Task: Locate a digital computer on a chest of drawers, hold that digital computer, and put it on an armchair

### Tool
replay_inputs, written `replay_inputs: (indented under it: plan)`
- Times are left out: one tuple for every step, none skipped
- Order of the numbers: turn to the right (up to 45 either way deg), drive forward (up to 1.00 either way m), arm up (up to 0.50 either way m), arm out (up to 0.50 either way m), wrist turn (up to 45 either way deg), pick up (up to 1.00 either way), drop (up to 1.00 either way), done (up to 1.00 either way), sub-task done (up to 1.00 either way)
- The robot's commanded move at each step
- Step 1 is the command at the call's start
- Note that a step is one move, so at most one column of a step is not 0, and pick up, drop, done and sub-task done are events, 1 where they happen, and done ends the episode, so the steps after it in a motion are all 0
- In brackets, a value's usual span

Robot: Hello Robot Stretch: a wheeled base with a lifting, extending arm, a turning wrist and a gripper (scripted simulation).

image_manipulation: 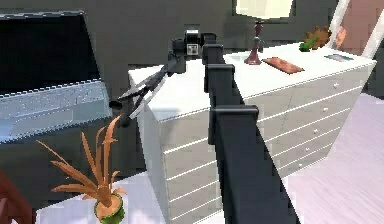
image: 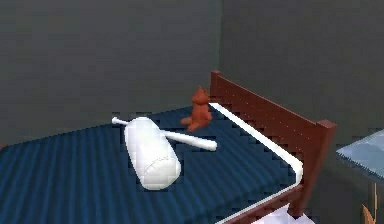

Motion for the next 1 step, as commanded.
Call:
replay_inputs:
  plan:
    - [0.0, 0.00, 0.00, 0.00, -6.0, 0.00, 0.00, 0.00, 0.00]
